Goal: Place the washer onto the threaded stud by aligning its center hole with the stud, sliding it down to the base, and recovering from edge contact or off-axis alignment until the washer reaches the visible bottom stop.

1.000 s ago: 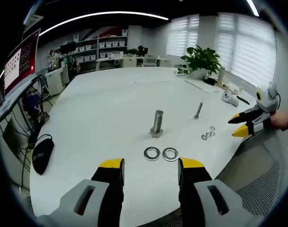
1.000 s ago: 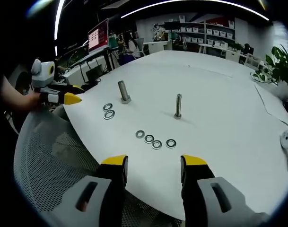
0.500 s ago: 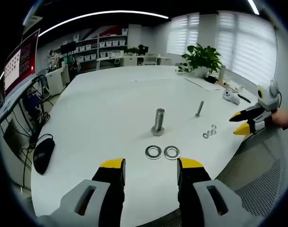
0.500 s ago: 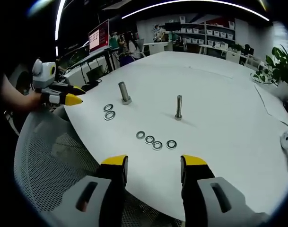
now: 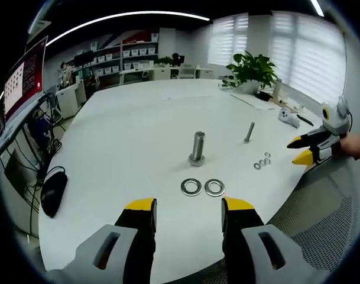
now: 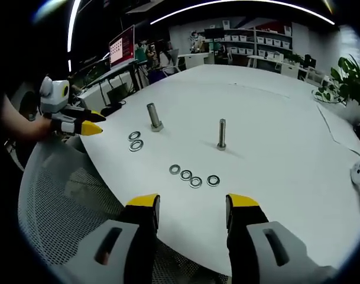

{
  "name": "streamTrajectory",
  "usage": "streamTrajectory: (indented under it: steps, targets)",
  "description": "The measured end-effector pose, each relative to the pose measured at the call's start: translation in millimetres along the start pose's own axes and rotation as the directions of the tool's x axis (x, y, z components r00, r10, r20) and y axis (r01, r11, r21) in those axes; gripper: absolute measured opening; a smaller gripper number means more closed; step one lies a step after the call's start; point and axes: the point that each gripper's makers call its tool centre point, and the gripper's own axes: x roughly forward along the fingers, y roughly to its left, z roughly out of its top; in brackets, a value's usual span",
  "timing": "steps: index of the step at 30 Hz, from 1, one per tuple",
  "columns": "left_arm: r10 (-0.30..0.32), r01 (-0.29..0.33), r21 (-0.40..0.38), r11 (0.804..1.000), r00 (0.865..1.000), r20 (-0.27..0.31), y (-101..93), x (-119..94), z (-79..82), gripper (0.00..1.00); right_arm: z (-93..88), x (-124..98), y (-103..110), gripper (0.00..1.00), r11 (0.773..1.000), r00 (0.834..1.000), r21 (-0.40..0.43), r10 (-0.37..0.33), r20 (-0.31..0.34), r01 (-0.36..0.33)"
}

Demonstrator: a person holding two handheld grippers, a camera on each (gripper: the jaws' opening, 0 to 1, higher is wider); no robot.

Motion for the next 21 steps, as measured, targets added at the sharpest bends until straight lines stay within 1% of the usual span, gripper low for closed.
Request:
streamTrajectory:
  steps: [4,9,11,12,13,14,15,17,19,21]
  targets:
    - [-0.002,0.002,0.011,1.0,1.0,-0.015,-1.7,0,-2.5,0.44,1.1,0,0,0.47,1.0,1.0,0.006,-0.001,0.008,0.001]
    - [-0.005,0.006,0.01,1.0,0.999,-0.032,-2.5,0,-6.2,0.43,-0.8,0,0,0.47,1.0,1.0,0.002,0.002,0.0,-0.002]
    - [0.0,0.001,0.02,1.0,0.999,-0.051,-2.2,1,-8.8,0.42,-2.4,0,0,0.47,1.0,1.0,0.009,0.001,-0.009,-0.001]
    - [0.009,-0.008,0.036,0.999,0.999,-0.035,-0.6,-1,-5.8,0.39,-2.3,0,-1,0.47,1.0,1.0,0.009,-0.001,-0.009,0.001]
    - [0.007,-0.006,0.027,1.0,0.999,-0.034,-0.1,0,-5.9,0.38,-1.5,0,-1,0.47,1.0,1.0,0.008,-0.002,-0.004,0.002]
    - [0.004,-0.003,0.01,1.0,0.999,-0.043,0.6,1,-8.0,0.39,-0.7,0,0,0.47,1.0,1.0,0.011,0.001,0.001,-0.001]
    - [0.001,-0.001,0.001,1.0,0.998,-0.063,0.4,2,-12.1,0.41,-0.6,0,0,0.47,1.0,1.0,0.012,0.002,0.001,-0.002]
    - [-0.005,0.006,0.016,1.0,0.996,-0.086,-2.1,4,-16.3,0.43,-1.2,1,1,0.47,1.0,1.0,0.009,0.004,-0.002,-0.004]
    - [-0.008,0.011,0.035,0.999,0.997,-0.083,-4.8,3,-15.1,0.41,-1.5,1,2,0.47,1.0,1.0,0.004,0.008,-0.004,-0.008]
    - [-0.005,0.008,0.034,0.999,0.996,-0.093,-3.5,3,-16.6,0.41,-0.8,0,2,0.47,1.0,1.0,0.003,0.009,-0.002,-0.009]
